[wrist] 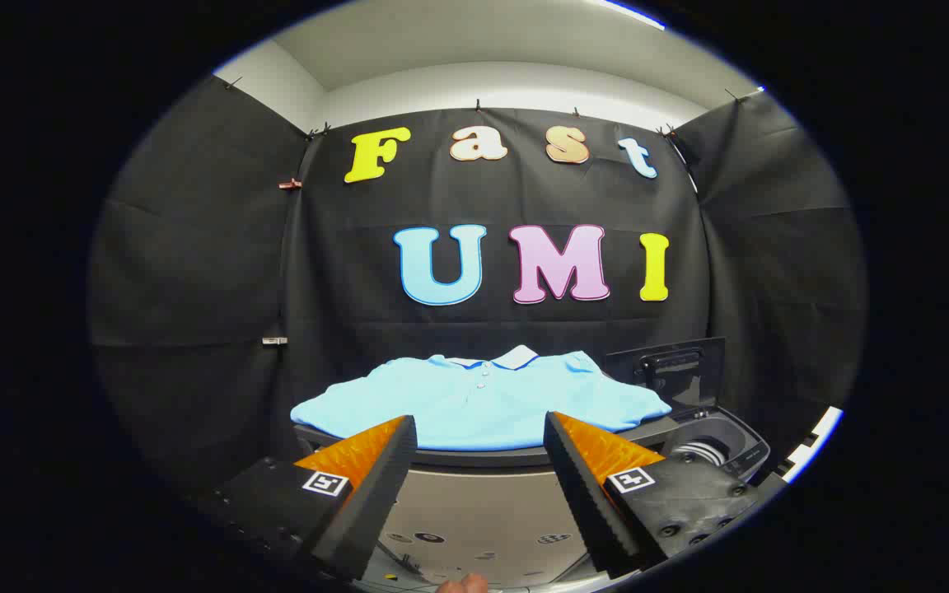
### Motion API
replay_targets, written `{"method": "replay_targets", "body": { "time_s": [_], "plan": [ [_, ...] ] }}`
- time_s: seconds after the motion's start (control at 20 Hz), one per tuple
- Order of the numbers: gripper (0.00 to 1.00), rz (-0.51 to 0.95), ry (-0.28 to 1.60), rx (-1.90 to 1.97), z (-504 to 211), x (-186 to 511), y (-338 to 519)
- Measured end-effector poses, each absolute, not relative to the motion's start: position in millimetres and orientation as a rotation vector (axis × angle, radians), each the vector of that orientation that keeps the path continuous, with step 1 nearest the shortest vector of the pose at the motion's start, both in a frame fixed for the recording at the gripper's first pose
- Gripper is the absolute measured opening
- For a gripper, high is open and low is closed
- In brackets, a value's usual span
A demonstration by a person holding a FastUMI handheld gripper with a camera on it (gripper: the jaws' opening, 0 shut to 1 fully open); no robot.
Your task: Put the clothes into the washing machine and then close the washing machine lid.
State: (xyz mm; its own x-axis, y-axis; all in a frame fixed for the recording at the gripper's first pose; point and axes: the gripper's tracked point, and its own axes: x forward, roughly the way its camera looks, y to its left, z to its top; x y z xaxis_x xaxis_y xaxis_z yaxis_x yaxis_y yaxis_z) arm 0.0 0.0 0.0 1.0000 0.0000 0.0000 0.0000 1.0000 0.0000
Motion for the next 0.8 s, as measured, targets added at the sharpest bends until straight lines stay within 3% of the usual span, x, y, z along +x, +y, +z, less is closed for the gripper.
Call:
{"method": "replay_targets", "body": {
  "time_s": [0.8],
  "plan": [
    [0.98, 0.021, 0.001, -0.009, -1.8, -0.5, 2.3]
  ]
}}
